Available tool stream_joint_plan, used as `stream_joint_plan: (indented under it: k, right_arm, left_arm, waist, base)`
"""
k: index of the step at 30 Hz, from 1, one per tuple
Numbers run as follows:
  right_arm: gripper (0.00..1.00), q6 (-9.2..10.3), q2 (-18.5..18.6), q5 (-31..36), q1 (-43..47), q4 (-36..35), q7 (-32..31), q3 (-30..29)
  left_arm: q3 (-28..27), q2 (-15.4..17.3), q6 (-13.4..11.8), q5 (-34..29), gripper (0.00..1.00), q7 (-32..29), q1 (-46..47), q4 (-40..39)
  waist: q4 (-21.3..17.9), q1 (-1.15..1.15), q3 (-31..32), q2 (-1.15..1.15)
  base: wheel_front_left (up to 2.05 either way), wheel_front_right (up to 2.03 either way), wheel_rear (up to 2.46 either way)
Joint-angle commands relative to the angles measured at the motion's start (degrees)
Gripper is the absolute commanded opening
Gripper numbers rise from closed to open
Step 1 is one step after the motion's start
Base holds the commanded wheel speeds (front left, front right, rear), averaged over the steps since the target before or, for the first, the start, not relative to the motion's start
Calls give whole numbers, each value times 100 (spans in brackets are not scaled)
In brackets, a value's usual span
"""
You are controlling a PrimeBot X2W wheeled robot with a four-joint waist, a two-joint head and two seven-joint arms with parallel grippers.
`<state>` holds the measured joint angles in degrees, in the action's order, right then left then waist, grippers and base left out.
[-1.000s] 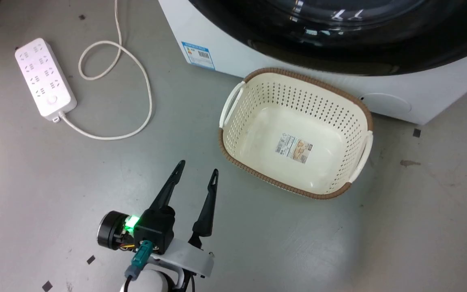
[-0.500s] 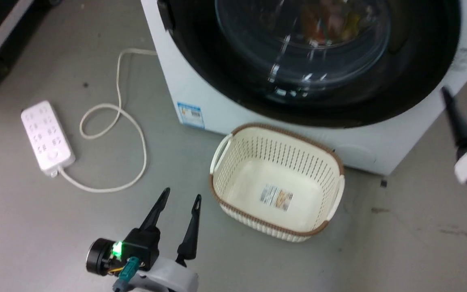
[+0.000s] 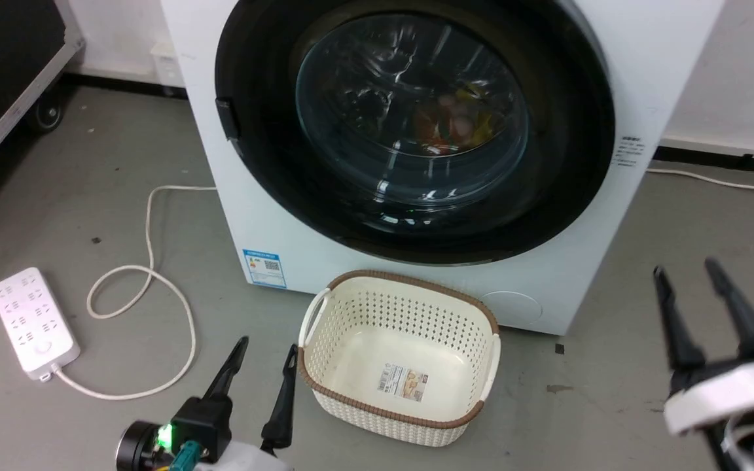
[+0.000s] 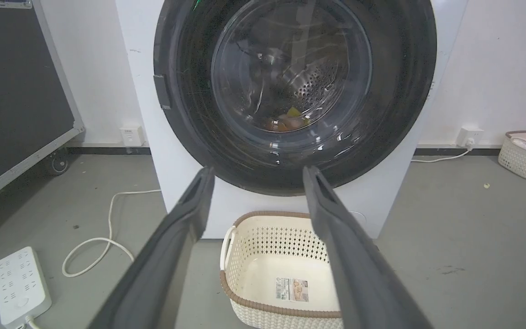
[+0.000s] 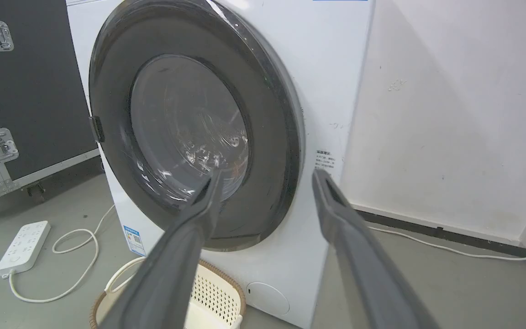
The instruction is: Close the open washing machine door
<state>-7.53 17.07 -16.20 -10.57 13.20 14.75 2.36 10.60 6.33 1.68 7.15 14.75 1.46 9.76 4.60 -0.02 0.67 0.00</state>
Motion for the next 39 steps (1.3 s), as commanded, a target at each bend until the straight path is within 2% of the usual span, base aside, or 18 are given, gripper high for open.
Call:
stream_joint_plan:
  k: [1,5,8,14,23,24,39]
  right_arm:
    - [100,4,-204,115,230,-164,1,-98]
    - [100,4,-777,394,808,-613,-65,-284]
    - [100,4,-1042,509,1121,-763,-61,-334]
    - [100,4,-1221,646,1388,-845,-55,-292]
    - [100,4,-1241,631,1429,-839,-87,-218]
    - [0,0,-1221,662,1330,-812,-79,-218]
    - [0,0,-1239,765,1299,-859,-226,-216]
  left_arm:
    - [-12,18,-17,-20,100,25,-109,-9]
    - [-27,-28,-89,-37,100,25,-186,6]
    - [-13,-64,-112,-40,100,25,-239,38]
    - [-18,-110,-99,-19,100,25,-278,62]
    - [-140,-179,-85,114,100,25,-301,153]
    - [-124,-177,-98,105,0,0,-252,154]
    - [-221,-196,-106,22,0,-163,-240,36]
  waist:
    - [-45,2,45,0]
    - [-84,2,60,0]
    - [-82,2,79,0]
    - [-43,2,112,0]
    - [7,2,139,0]
    - [9,2,139,0]
    - [-40,2,118,0]
  base:
    - [0,0,0]
    - [0,0,0]
    - [0,0,0]
    - [0,0,0]
    - [0,0,0]
    - [0,0,0]
    - [0,0,0]
